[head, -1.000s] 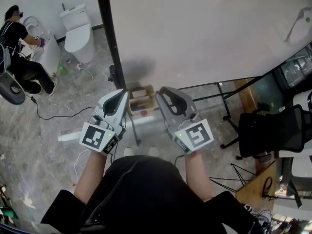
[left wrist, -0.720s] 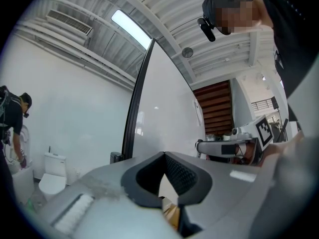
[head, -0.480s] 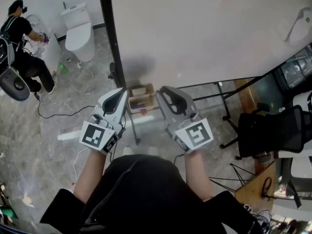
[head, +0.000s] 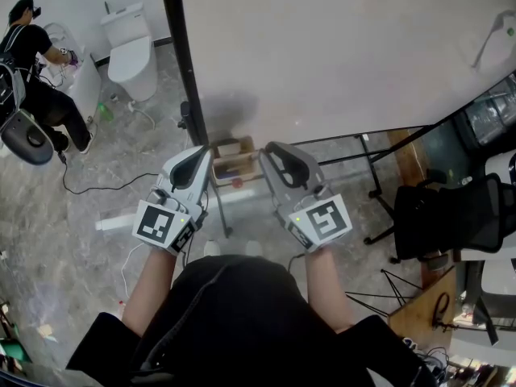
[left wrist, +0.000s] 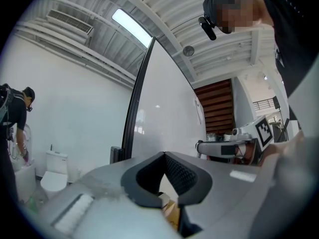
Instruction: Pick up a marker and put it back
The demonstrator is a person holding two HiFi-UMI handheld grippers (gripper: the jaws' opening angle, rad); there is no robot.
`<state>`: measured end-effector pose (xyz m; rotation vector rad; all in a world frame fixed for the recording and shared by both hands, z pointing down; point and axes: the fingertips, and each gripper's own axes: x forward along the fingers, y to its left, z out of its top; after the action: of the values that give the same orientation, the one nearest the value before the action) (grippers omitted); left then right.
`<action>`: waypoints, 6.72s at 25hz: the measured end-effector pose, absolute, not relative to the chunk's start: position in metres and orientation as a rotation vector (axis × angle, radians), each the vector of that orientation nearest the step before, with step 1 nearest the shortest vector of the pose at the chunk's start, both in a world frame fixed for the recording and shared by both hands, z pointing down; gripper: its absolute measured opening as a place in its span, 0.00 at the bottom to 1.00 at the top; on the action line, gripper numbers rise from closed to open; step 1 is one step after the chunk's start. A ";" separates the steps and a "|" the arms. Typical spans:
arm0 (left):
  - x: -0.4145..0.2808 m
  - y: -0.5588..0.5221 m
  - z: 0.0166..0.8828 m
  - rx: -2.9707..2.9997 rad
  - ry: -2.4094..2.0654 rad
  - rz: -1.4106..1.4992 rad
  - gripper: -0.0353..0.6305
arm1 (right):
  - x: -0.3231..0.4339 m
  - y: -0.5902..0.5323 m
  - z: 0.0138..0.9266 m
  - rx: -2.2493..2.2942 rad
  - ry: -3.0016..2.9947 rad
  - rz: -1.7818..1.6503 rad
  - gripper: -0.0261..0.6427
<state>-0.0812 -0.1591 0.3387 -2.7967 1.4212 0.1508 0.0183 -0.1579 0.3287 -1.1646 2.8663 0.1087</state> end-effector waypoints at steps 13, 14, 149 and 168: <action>-0.083 -0.162 0.351 -2.810 1.453 0.128 0.06 | 0.019 -0.167 0.352 -1.184 2.896 0.040 0.15; -0.083 -0.162 0.352 -2.812 1.455 0.125 0.06 | 0.019 -0.168 0.354 -1.186 2.899 0.034 0.15; -0.090 -0.149 0.346 -2.803 1.456 0.142 0.06 | 0.035 -0.147 0.359 -1.184 2.874 0.020 0.05; -0.093 -0.134 0.349 -2.809 1.476 0.138 0.06 | 0.034 -0.132 0.359 -1.180 2.879 0.010 0.05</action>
<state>-0.0929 -0.1344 0.3490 -2.8088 1.4765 0.1382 0.0337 -0.1324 0.3585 -1.1803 2.8789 0.0104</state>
